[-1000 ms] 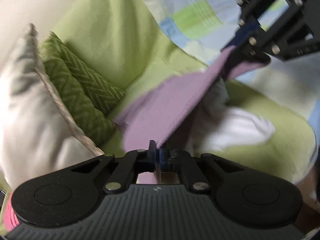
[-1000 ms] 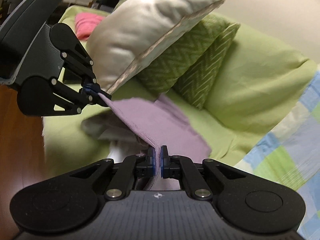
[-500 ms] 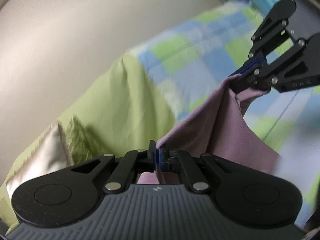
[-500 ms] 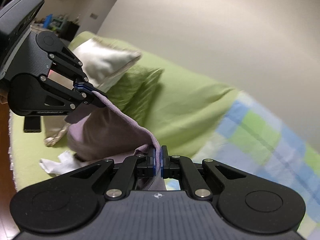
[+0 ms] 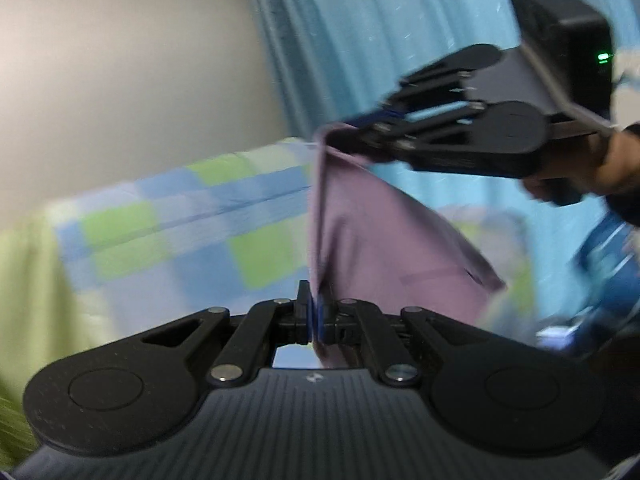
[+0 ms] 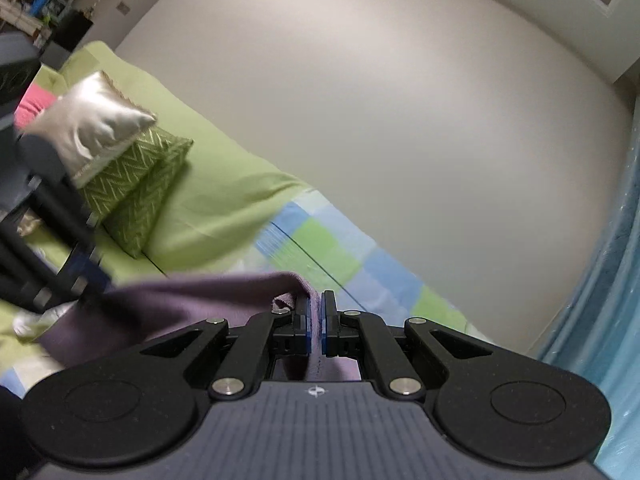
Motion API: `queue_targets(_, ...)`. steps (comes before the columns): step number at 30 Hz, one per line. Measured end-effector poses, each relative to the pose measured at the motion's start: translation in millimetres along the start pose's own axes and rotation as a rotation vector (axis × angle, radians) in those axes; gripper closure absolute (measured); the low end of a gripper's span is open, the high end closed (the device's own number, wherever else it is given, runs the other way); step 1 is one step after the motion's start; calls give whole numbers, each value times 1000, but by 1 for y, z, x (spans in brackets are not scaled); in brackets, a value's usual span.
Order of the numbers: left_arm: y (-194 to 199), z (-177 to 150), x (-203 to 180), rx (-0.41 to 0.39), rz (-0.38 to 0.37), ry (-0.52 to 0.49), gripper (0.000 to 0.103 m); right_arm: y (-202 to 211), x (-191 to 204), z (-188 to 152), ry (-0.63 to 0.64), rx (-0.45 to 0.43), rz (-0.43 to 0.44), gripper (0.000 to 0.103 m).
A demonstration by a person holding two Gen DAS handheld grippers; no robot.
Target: Fold clothes
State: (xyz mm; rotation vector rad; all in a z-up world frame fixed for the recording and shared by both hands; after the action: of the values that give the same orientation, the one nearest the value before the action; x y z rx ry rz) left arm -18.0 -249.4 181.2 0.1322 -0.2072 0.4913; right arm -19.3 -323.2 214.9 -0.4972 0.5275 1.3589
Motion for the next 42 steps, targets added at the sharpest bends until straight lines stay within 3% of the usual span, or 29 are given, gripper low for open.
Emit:
queue_targets(3,-28,-14,-11,28,-43,87,101,-29,-2,-20,14,54,77,100)
queue_targets(7,-78,-67,4,152,-3,218,101,-105,24,-72,-3,161,251,99)
queue_targets(8,-90,-87,12,199,14,239,101,-129,36,-94,-22,207,310,98)
queue_targets(9,-105,-112,20,269,41,255,101,-153,49,-116,-42,256,369,87)
queue_targets(11,-131,-162,36,405,94,272,98,-178,53,-149,-94,313,367,76)
queue_targets(12,-138,-186,44,474,118,248,98,-189,53,-164,-120,339,361,76)
queue_targets(14,-141,-221,60,561,181,209,98,-185,44,-182,-259,321,346,76)
queue_targets(18,-138,-233,76,565,147,150,91,-138,36,-222,-342,370,306,73)
queue_targets(20,-135,-233,74,537,89,58,87,-110,34,-239,-383,414,291,72)
queue_targets(24,-155,-225,41,465,-143,-144,63,-43,57,-255,-428,488,288,70)
queue_targets(26,-168,-225,24,451,-230,-244,63,-16,75,-254,-405,515,294,67)
queue_targets(30,-204,-232,12,462,-308,-295,63,28,116,-260,-314,594,303,64)
queue_targets(36,-238,-247,0,510,-359,-295,61,54,187,-283,-90,677,395,55)
queue_targets(39,-244,-252,-6,528,-361,-299,61,54,212,-292,10,660,417,47)
queue_targets(42,-246,-253,-7,536,-359,-287,61,46,226,-307,105,661,426,46)
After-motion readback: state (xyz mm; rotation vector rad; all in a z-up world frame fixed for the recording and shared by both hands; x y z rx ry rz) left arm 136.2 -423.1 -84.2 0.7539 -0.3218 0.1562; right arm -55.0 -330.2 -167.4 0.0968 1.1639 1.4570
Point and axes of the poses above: each gripper's, at about its wrist camera, not at the fingertips, and y roughly against the way its jaws point, x to its left, z to its top, the point moved 6 cm from there along -y, roughly the way its jaws point, and after that the axes turned 9 degrees about -x, right-handed, at the moved point
